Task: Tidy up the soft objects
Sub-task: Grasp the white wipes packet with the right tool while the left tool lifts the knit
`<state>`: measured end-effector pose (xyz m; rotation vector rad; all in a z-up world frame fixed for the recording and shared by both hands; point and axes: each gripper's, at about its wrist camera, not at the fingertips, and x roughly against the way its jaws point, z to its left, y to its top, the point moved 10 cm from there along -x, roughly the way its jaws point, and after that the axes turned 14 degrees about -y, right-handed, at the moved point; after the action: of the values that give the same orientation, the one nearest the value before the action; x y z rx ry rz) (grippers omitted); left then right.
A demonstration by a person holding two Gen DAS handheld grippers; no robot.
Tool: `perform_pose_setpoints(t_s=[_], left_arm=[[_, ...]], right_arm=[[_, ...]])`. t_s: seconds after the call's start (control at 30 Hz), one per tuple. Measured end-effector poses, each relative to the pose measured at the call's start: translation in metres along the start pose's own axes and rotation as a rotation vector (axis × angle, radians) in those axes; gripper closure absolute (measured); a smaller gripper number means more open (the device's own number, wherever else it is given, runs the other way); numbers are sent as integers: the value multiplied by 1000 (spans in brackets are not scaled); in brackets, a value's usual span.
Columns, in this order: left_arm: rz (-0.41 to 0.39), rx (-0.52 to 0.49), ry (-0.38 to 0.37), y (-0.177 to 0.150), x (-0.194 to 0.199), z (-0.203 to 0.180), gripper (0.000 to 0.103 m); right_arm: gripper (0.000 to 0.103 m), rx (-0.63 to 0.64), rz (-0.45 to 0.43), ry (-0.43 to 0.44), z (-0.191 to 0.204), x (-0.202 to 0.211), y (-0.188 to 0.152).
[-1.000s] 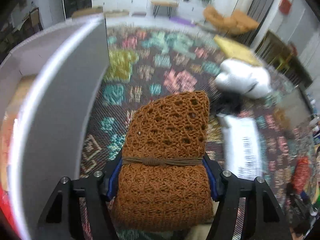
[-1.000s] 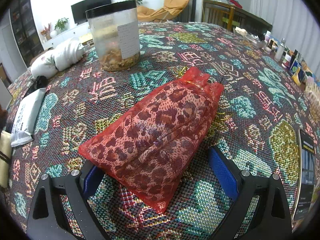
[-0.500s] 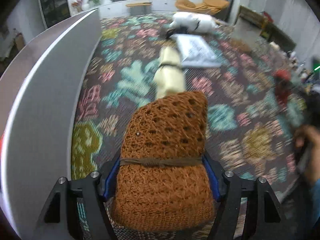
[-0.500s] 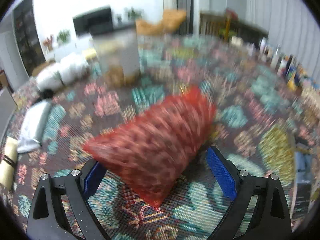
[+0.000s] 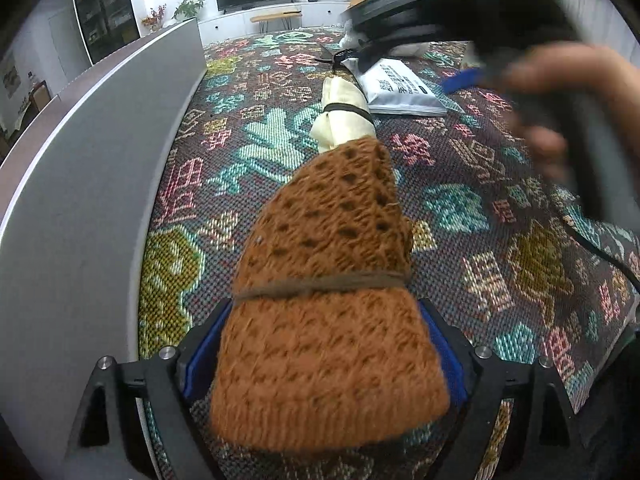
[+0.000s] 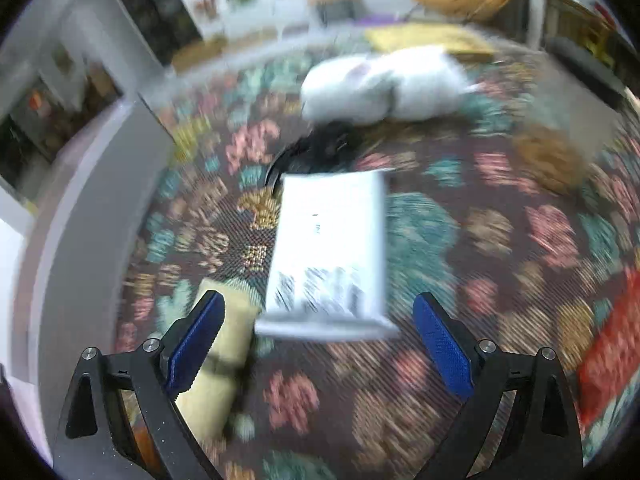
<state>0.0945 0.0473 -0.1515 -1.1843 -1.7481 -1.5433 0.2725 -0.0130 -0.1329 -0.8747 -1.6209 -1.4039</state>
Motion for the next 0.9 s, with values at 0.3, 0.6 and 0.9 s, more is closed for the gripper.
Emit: perform_pose_setpoints(t_s=[0.3,0.6,0.9], left_arm=[[9,-5,-45,-6,6,1,15],[12,10,-105,-20,17,3,15],[68,-24,-32,-17,6,1,10]], right_arm=[[39,-7,15,-79,-48,-19,-10],[37,-105,8,-126,-112,40,-130],[10,-123,-100,-225,-105,38,-138]])
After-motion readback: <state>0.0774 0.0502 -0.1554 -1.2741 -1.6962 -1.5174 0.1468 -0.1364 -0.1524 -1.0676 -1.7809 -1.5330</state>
